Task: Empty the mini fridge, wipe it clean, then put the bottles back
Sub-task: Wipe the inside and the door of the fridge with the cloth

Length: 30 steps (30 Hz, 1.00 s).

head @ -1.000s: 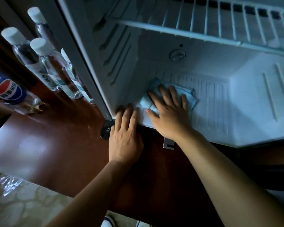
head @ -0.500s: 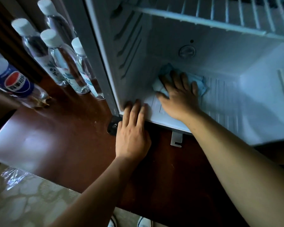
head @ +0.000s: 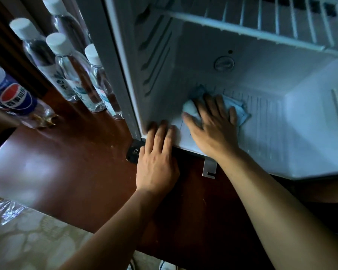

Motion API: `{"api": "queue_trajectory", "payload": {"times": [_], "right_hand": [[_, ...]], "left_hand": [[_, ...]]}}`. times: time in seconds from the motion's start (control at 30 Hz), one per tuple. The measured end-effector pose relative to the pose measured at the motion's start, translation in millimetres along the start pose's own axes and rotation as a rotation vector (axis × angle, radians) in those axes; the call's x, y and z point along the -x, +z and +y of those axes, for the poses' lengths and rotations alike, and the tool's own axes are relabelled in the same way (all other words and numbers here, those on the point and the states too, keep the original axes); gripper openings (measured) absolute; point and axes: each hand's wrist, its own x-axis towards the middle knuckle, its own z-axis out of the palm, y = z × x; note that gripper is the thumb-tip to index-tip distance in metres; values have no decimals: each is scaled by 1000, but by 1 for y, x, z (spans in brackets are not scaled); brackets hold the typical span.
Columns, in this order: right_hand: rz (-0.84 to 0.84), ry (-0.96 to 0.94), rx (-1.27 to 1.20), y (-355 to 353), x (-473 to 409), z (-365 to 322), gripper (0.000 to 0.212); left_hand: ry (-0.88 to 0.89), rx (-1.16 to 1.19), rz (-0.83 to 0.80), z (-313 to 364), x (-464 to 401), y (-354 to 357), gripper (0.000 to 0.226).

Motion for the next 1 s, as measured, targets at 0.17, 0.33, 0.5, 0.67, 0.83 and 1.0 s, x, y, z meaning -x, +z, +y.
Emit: {"api": "queue_trajectory", "payload": {"times": [0.17,0.33,0.5,0.67,0.83,1.0], "right_hand": [[-19,-38,3,-1,-26,9,63],[-70,-22,-7,1,-50,16,61],[-102,-12,-37,1,-55,17,57],[-82,6,-50,-1,-34,11,56],[15,-30,2,0,9,5,55],[-8,-16,-3,2,24,3,56]], "left_hand": [[2,-7,-13,-1,0,-1,72],[0,-4,-25,1,-2,-4,74],[11,6,-17,0,-1,-4,73],[5,-1,-20,0,-2,-4,73],[7,0,-12,0,0,-3,71],[13,5,-9,-1,-1,-4,71]]}}
